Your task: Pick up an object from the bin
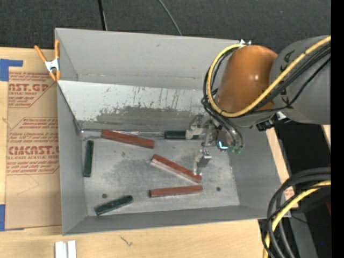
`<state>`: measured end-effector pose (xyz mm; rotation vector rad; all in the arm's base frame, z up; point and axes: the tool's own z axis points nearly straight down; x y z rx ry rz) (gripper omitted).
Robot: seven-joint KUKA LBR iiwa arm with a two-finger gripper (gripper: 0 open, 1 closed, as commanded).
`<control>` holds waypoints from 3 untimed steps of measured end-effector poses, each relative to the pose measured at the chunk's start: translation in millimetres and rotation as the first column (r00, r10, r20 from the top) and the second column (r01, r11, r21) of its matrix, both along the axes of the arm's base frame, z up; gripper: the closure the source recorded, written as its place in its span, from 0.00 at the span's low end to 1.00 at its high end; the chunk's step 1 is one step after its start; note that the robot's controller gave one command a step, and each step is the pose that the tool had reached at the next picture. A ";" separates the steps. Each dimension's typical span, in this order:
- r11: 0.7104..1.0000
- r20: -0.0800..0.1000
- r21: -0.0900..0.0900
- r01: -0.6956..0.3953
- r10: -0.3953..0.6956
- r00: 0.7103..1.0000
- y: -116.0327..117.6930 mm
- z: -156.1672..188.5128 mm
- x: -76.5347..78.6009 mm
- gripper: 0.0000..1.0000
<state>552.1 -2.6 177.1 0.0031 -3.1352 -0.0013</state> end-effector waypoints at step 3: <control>0.997 0.027 -0.001 0.072 -0.072 0.997 18.0 -98.0 -13.9 1.00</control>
Offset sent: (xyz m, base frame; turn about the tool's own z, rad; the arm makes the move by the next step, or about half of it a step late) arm -0.0106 -0.0142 -0.1071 0.0256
